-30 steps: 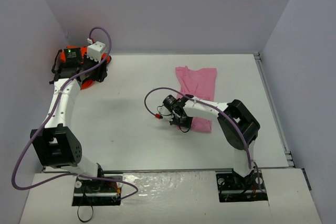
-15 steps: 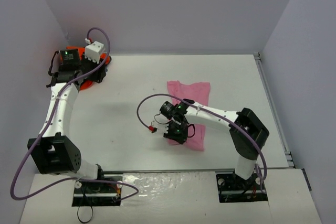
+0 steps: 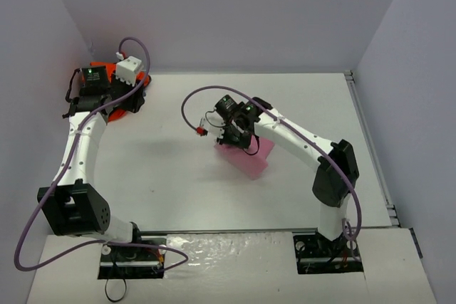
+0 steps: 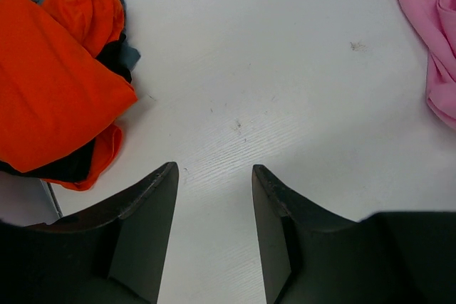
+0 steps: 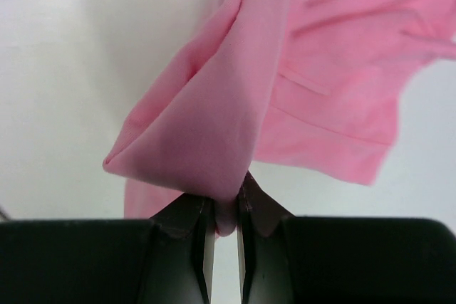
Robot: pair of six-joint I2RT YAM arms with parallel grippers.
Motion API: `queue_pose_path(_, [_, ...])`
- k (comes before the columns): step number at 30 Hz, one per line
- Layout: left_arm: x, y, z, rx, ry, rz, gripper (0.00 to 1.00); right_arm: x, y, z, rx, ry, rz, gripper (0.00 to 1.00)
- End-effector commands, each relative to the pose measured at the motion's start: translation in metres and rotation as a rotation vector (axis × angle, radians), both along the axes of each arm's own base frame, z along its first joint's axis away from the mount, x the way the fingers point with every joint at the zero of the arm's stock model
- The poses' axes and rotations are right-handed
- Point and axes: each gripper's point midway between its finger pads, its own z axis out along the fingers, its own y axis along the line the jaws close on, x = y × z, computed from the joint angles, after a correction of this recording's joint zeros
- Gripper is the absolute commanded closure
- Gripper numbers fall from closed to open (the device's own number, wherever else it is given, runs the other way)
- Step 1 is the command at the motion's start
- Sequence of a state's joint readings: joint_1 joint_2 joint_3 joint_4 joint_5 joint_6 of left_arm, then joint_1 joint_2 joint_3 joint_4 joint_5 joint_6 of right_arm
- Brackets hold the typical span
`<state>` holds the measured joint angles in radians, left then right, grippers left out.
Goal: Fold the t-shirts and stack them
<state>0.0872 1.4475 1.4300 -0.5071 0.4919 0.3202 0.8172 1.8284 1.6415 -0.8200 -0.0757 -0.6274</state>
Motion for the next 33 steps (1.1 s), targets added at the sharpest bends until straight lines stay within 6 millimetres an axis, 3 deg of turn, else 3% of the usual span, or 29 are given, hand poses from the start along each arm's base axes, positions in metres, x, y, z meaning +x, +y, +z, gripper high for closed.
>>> queue_pose_path(1, [0.004, 0.0, 0.038, 0.016, -0.111, -0.023, 0.57, 0.071, -0.042, 0.014, -0.165, -0.152, -0.07, 1.0])
queue_pose_path(6, [0.006, 0.0, 0.033, 0.017, -0.101, -0.029, 0.57, 0.127, -0.06, 0.033, -0.181, -0.24, -0.139, 1.0])
queue_pose_path(8, [0.006, -0.001, 0.03, 0.018, -0.094, -0.033, 0.57, 0.15, -0.074, 0.019, -0.206, -0.228, -0.173, 1.0])
queue_pose_path(10, [0.006, -0.001, 0.028, 0.017, -0.088, -0.035, 0.57, 0.173, -0.084, 0.019, -0.195, -0.242, -0.215, 1.0])
queue_pose_path(11, [0.007, -0.001, 0.027, 0.018, -0.086, -0.036, 0.57, 0.18, -0.088, 0.013, -0.194, -0.233, -0.226, 1.0])
queue_pose_path(14, [0.007, -0.001, 0.026, 0.017, -0.081, -0.039, 0.57, 0.194, -0.085, 0.023, -0.173, -0.275, -0.251, 1.0])
queue_pose_path(16, [0.007, 0.0, 0.025, 0.021, -0.078, -0.039, 0.57, 0.197, -0.077, 0.041, -0.149, -0.32, -0.245, 1.0])
queue_pose_path(19, [0.007, -0.001, 0.023, 0.021, -0.074, -0.042, 0.57, 0.185, -0.058, 0.08, -0.078, -0.386, -0.223, 1.0])
queue_pose_path(22, [0.006, -0.002, 0.026, 0.016, -0.084, -0.045, 0.57, 0.167, -0.044, 0.098, -0.074, -0.426, -0.206, 1.0])
queue_pose_path(29, [0.001, -0.01, 0.035, 0.001, -0.105, -0.071, 0.57, 0.113, -0.021, 0.131, -0.058, -0.466, -0.153, 1.0])
queue_pose_path(33, [-0.008, -0.011, 0.045, 0.001, -0.126, -0.076, 0.57, 0.076, -0.006, 0.135, 0.005, -0.396, -0.077, 1.0])
